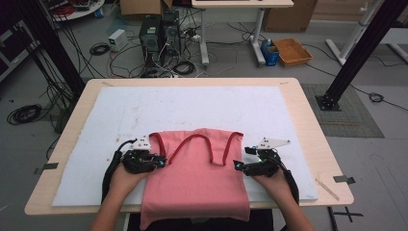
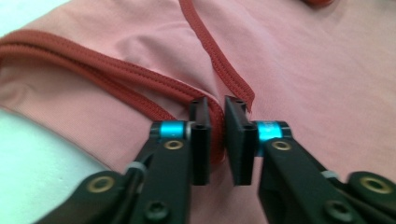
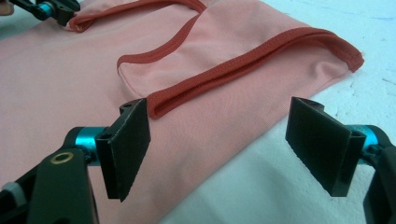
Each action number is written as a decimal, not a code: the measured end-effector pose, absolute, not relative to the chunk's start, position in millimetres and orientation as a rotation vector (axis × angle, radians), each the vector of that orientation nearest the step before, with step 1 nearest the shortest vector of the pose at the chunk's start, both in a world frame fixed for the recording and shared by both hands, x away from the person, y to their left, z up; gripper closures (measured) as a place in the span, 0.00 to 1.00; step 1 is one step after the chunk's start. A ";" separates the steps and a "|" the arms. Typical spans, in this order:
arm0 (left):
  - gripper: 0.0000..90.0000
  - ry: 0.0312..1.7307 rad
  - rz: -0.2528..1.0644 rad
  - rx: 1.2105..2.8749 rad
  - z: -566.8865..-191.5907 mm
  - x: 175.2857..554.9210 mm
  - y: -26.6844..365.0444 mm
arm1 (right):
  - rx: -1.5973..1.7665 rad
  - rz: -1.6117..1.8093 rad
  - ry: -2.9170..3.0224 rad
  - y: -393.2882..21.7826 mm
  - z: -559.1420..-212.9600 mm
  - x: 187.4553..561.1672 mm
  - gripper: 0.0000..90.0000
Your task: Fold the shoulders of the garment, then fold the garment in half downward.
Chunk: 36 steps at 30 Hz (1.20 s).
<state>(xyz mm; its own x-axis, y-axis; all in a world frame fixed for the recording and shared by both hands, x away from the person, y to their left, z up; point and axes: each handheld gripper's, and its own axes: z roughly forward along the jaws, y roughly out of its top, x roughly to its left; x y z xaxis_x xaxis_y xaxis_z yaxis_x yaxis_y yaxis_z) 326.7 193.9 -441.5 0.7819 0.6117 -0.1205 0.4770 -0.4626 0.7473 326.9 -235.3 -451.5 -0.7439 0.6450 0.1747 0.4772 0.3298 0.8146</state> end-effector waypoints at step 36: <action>0.32 0.889 0.352 1.920 -427.5 332.1 224.9 | 1.063 1.374 2.444 -235.6 -451.8 331.0 0.24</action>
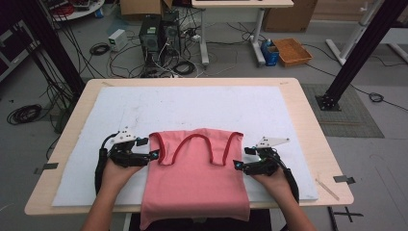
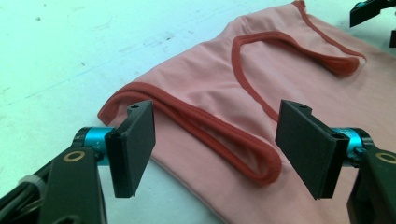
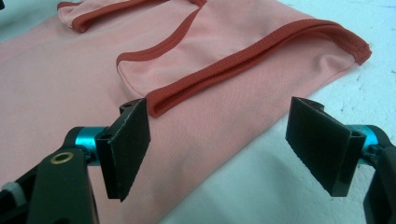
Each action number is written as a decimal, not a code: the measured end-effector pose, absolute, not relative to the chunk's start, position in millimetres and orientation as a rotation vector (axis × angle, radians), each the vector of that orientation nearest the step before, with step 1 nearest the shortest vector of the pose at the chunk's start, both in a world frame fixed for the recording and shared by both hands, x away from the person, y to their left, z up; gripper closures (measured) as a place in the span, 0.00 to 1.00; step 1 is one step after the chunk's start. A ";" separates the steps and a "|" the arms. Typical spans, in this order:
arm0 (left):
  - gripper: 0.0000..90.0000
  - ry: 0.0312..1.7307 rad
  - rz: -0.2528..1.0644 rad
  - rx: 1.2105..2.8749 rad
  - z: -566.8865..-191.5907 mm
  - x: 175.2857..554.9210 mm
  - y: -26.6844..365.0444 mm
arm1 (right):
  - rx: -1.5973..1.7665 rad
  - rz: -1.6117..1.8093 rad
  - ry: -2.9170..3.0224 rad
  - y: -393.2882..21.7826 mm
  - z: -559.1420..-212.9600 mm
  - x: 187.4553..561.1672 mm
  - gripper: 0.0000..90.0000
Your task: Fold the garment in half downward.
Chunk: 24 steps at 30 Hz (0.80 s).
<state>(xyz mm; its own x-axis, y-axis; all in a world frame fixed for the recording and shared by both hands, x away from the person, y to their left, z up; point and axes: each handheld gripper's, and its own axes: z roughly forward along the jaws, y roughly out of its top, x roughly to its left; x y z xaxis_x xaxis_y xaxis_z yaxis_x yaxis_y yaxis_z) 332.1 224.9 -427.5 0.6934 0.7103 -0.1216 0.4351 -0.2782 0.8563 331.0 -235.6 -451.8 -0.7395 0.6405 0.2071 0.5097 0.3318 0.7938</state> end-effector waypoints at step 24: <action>0.29 1.011 0.391 1.963 -439.8 385.7 230.9 | 1.211 1.278 2.299 -240.3 -443.8 376.1 0.26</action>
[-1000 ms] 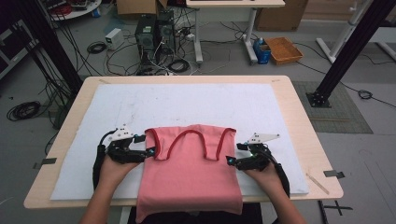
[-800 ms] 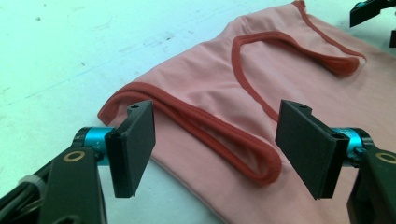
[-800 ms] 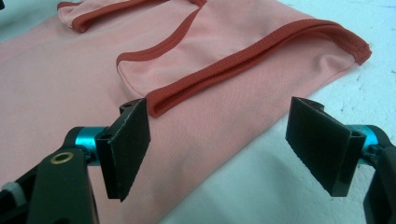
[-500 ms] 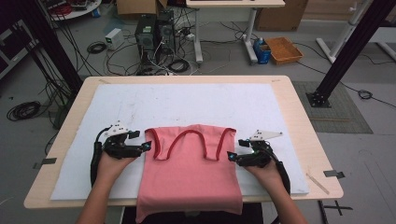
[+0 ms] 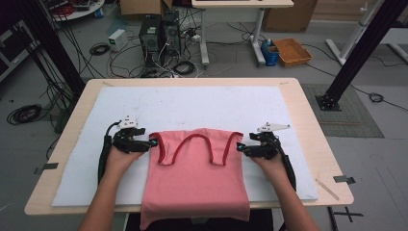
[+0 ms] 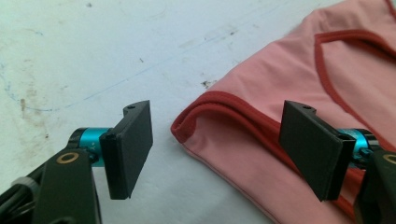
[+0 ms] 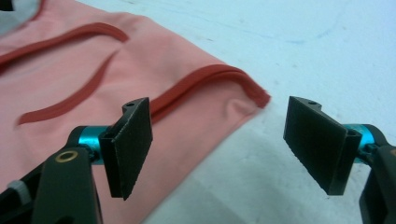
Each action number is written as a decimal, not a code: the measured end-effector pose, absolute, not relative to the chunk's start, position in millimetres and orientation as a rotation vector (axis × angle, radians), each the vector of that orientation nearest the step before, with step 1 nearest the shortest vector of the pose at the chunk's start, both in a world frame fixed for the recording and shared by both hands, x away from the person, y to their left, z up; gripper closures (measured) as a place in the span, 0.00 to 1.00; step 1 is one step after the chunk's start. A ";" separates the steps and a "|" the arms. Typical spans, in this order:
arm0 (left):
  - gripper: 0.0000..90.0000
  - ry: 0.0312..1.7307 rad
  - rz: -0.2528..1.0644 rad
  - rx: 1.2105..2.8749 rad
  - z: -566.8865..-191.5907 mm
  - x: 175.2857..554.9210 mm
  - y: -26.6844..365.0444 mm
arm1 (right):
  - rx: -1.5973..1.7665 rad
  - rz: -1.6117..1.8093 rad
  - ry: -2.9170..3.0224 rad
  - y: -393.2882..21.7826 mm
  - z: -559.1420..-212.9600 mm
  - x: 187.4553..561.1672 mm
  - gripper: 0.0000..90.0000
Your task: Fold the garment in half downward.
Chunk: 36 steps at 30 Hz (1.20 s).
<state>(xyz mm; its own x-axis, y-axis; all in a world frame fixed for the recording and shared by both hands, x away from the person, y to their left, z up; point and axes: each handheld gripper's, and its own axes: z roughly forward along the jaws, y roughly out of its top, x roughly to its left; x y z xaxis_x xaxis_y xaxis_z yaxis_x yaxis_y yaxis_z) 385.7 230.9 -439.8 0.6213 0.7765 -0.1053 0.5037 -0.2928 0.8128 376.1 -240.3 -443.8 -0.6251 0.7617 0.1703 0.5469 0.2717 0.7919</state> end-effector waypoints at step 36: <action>0.92 0.918 0.481 2.048 -445.5 390.1 223.4 | 1.084 1.062 2.347 -221.8 -440.9 400.2 0.93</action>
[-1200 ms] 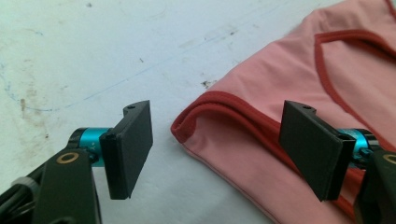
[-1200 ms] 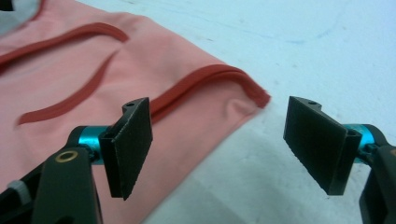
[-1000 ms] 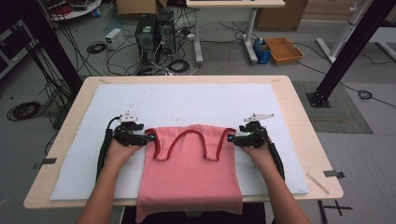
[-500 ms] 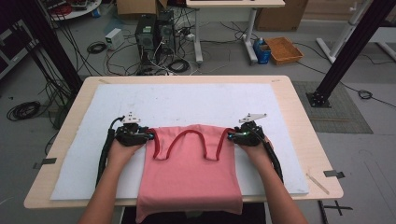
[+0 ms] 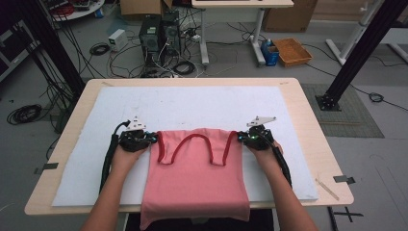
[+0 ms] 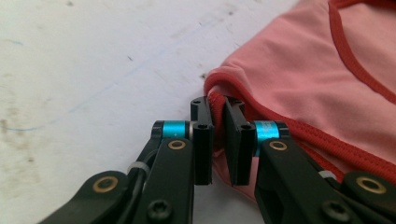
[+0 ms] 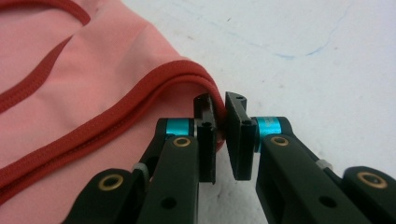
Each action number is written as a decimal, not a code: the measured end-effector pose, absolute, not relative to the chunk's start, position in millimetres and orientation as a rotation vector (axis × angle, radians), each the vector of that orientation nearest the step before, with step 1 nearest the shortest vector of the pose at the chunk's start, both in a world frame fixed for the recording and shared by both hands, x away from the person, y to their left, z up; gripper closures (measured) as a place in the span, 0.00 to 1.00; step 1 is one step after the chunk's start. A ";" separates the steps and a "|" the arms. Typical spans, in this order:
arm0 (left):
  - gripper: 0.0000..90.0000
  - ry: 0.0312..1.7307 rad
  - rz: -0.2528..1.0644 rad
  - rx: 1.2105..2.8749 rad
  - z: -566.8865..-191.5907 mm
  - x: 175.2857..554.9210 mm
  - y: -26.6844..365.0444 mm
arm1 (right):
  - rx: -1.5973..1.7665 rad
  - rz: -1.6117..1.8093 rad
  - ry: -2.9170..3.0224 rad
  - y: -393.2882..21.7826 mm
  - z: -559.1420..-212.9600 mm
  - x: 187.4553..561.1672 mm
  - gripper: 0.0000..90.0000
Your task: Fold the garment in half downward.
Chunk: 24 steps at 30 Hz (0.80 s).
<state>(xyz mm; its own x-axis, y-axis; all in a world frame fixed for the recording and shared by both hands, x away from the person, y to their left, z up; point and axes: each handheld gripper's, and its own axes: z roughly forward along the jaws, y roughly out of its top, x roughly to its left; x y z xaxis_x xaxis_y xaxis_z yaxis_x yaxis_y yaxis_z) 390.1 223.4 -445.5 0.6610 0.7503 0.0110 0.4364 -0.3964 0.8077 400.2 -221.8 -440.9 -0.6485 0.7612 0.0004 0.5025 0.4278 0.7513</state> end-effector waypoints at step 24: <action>0.92 1.015 0.481 1.941 -440.1 425.1 233.5 | 1.118 1.076 2.289 -225.2 -419.9 438.6 0.93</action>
